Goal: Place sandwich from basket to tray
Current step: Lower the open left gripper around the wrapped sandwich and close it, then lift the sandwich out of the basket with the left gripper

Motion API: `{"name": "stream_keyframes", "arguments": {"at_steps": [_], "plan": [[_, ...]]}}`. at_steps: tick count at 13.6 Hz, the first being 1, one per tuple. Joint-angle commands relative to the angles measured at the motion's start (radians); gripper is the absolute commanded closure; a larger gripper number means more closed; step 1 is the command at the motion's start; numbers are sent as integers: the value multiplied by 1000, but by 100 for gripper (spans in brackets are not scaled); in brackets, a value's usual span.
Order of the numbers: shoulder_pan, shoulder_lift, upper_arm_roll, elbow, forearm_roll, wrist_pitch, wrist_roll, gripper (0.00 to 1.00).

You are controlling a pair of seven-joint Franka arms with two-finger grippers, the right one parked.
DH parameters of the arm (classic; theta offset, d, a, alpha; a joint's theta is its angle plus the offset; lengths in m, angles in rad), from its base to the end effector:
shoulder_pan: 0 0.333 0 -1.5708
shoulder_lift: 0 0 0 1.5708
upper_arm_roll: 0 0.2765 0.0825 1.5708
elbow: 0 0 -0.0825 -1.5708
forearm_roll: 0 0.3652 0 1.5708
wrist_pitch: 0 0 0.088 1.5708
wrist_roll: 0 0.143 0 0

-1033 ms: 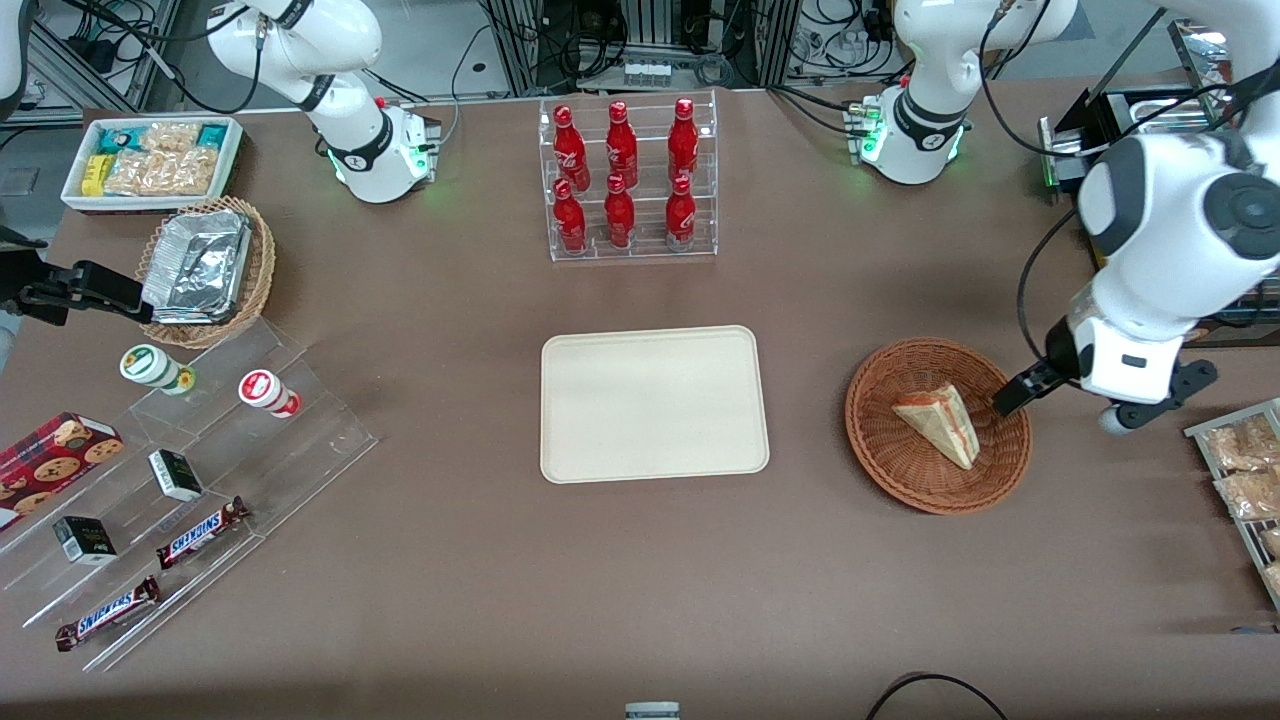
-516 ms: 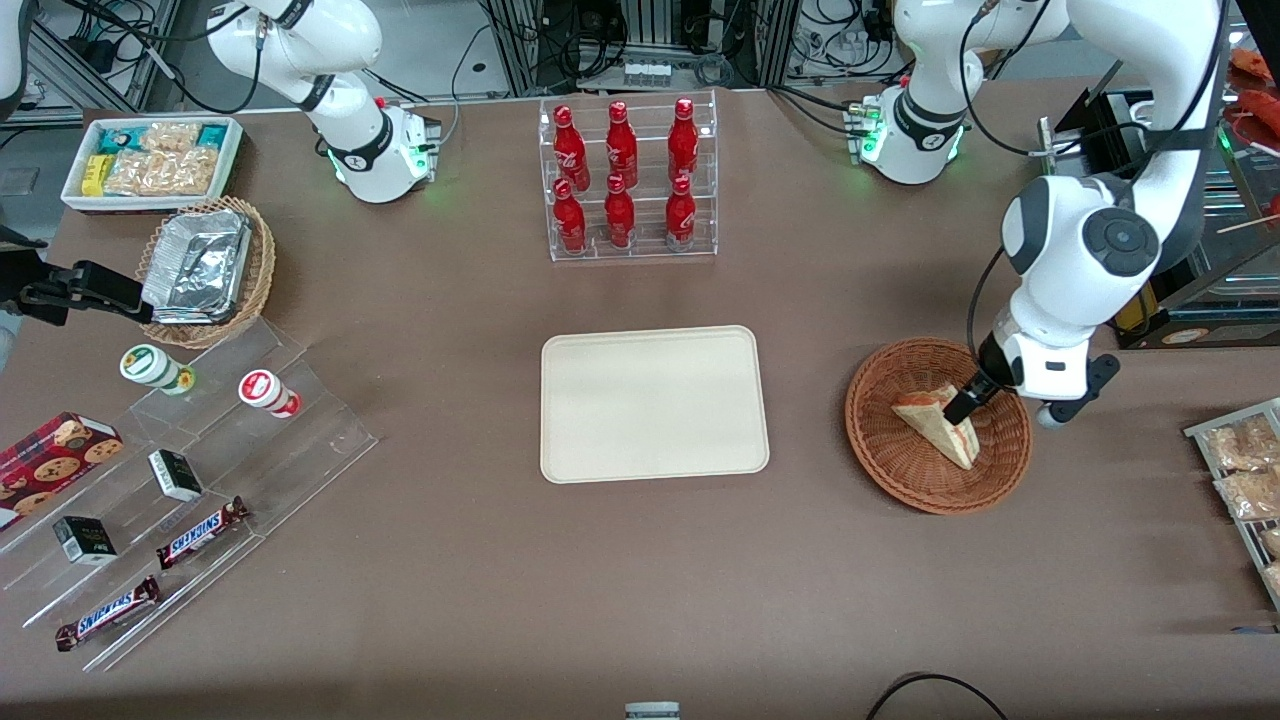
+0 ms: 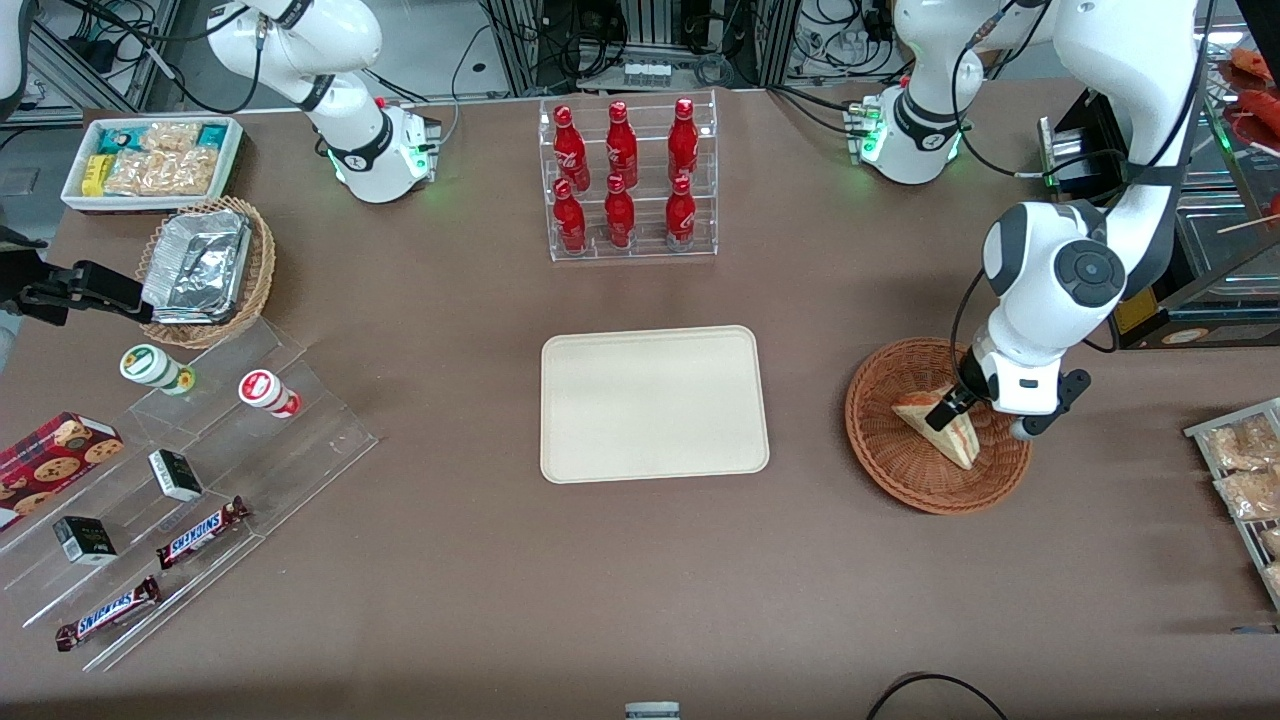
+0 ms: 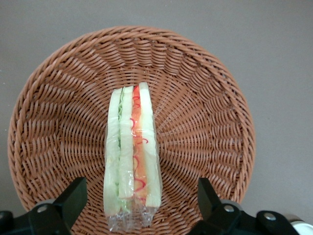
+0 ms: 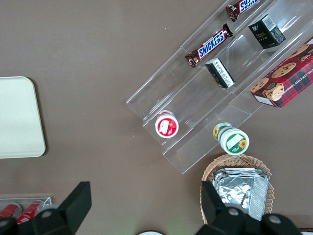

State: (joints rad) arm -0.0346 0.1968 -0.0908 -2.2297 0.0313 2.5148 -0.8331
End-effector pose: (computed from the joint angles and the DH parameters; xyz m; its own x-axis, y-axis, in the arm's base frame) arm 0.5328 -0.0676 0.2321 0.7712 0.6335 0.0620 0.6304 -0.7736 0.0641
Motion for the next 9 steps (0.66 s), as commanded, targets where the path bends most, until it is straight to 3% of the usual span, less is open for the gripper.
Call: {"name": "stream_keyframes", "arguments": {"at_steps": [1, 8, 9], "plan": [[-5, 24, 0, 1, 19, 35, -31, 0], [-7, 87, 2, 1, 24, 51, -30, 0], [-7, 96, 2, 1, 24, 56, -30, 30]]}}
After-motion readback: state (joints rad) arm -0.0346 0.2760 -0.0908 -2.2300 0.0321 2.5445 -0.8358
